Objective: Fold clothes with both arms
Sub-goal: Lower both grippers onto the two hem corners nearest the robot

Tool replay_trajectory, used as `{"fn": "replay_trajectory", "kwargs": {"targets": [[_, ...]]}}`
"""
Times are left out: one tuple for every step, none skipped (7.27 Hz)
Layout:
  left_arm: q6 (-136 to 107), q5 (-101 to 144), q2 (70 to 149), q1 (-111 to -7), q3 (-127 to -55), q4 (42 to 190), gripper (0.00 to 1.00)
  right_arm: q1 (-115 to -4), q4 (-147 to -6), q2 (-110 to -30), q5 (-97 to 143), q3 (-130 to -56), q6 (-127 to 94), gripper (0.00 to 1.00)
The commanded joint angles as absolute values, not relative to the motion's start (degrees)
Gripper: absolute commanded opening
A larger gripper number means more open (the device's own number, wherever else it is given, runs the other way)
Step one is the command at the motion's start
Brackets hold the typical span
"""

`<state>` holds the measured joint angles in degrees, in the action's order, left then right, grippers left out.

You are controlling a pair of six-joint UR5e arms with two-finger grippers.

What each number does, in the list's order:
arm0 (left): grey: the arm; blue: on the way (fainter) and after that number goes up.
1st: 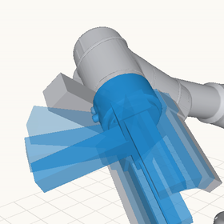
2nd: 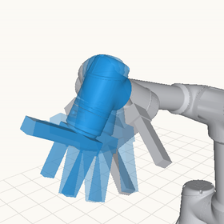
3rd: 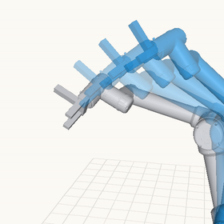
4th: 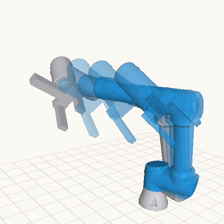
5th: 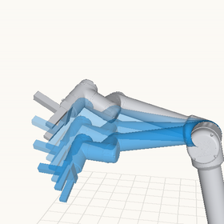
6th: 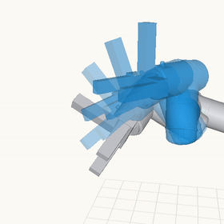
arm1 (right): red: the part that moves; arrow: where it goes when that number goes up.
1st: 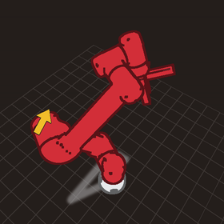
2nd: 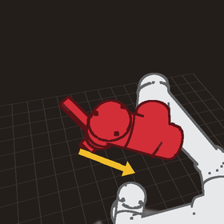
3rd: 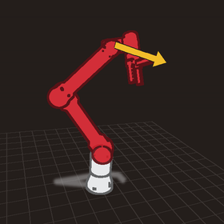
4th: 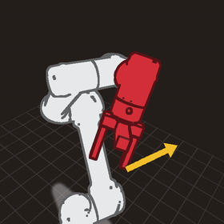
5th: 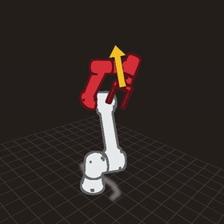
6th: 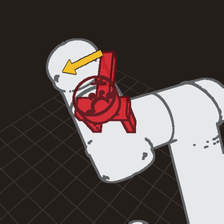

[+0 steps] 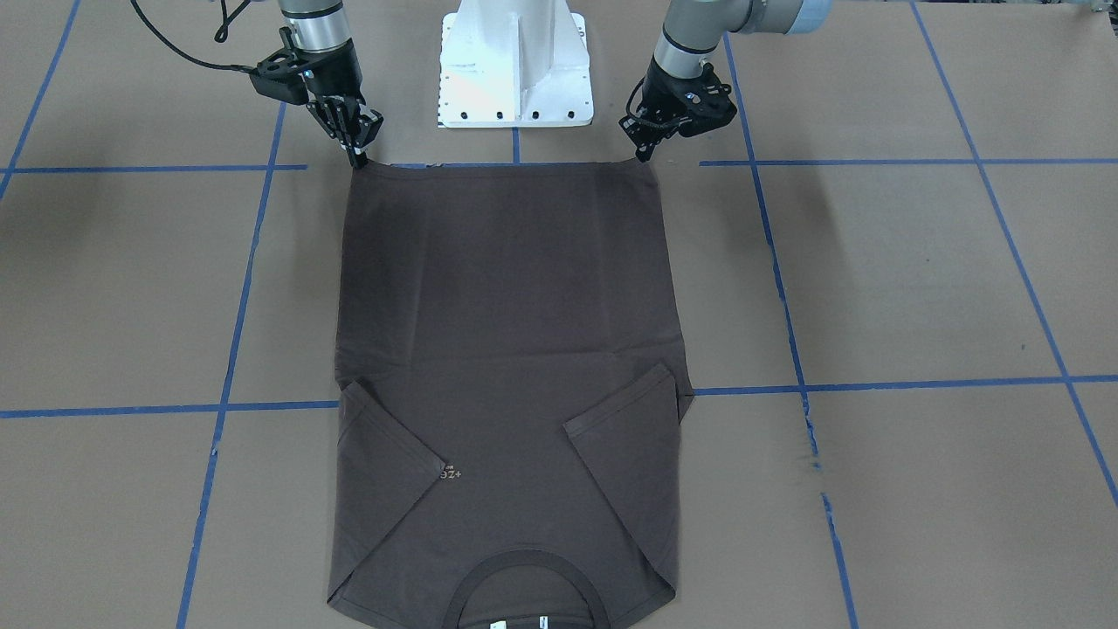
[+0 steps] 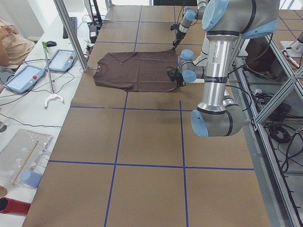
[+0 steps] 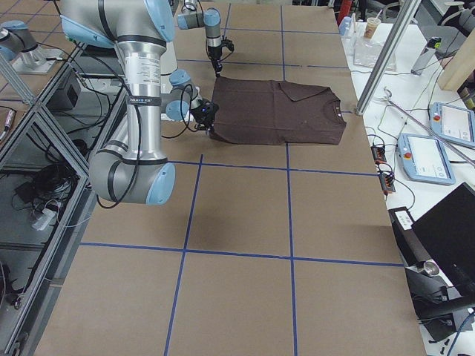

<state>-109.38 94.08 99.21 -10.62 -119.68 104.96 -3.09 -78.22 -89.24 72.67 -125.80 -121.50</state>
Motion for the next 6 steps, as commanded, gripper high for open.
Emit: {"fn": "replay_trajectory", "kwargs": {"targets": [[-110.7, 93.9, 98.3, -9.0, -126.3, 101.7, 0.00, -3.1, -78.1, -92.1, 76.8, -130.9, -121.5, 0.00], [-113.8, 93.9, 98.0, -5.6, -130.6, 98.7, 0.00, -2.8, -78.1, -95.2, 81.4, -136.7, -121.5, 0.00], [-114.9, 93.9, 97.8, -4.6, -133.9, 97.1, 0.00, -2.1, -78.2, -98.1, 84.3, -141.0, -121.5, 0.00], [-115.6, 93.9, 97.9, -4.6, -135.2, 97.1, 0.00, -1.7, -78.2, -99.0, 85.1, -143.1, -121.6, 0.00], [-115.4, 93.9, 98.1, -5.5, -136.1, 97.1, 0.00, -3.3, -78.2, -98.5, 84.8, -144.8, -121.7, 0.00], [-113.9, 93.9, 98.5, -8.8, -134.9, 97.1, 0.00, -7.4, -78.3, -97.3, 85.0, -144.0, -121.4, 0.00]]}}
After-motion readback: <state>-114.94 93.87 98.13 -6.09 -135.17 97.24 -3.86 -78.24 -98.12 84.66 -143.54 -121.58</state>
